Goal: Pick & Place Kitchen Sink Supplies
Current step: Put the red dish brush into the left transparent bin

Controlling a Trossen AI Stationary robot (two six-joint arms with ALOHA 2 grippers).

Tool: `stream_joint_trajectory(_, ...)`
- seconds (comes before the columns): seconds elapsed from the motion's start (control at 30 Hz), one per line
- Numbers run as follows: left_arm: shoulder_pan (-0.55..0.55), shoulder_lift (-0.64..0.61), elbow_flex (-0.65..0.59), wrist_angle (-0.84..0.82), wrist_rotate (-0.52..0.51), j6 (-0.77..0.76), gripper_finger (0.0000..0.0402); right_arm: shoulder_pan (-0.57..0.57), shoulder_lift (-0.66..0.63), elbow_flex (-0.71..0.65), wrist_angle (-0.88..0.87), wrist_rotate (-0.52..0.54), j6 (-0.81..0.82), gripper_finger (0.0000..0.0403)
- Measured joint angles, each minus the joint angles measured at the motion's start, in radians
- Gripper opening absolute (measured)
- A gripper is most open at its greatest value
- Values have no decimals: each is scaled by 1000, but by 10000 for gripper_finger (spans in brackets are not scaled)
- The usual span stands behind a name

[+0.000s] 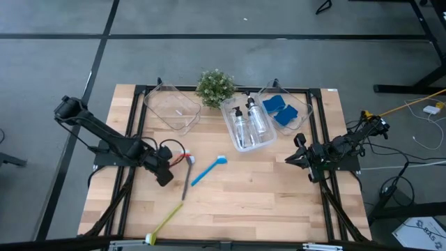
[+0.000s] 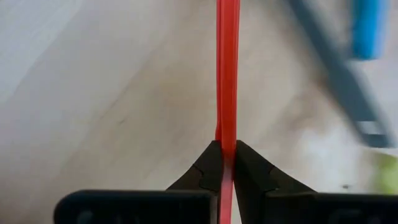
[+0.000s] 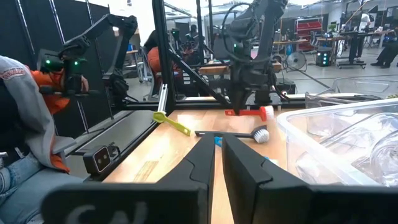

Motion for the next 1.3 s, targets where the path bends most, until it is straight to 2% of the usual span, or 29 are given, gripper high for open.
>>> stream_joint_trajectory(0.3,0,-107,0,238,-51,215,14,0,0,0,0,0,0,32)
stream_joint_trajectory(0.77,31,-239,0,620,-211,677,14,0,0,0,0,0,0,32)
stream_joint_trajectory(0.9,103,-258,0,754,-179,805,14,0,0,0,0,0,0,32)
stream_joint_trajectory(1.0,197,-264,0,880,-74,878,14,0,0,0,0,0,0,32)
stream_joint_trajectory(1.13,344,-264,0,979,33,892,14,0,0,0,0,0,0,32)
stream_joint_trajectory(1.3,502,-264,0,986,39,884,14,0,0,0,0,0,0,32)
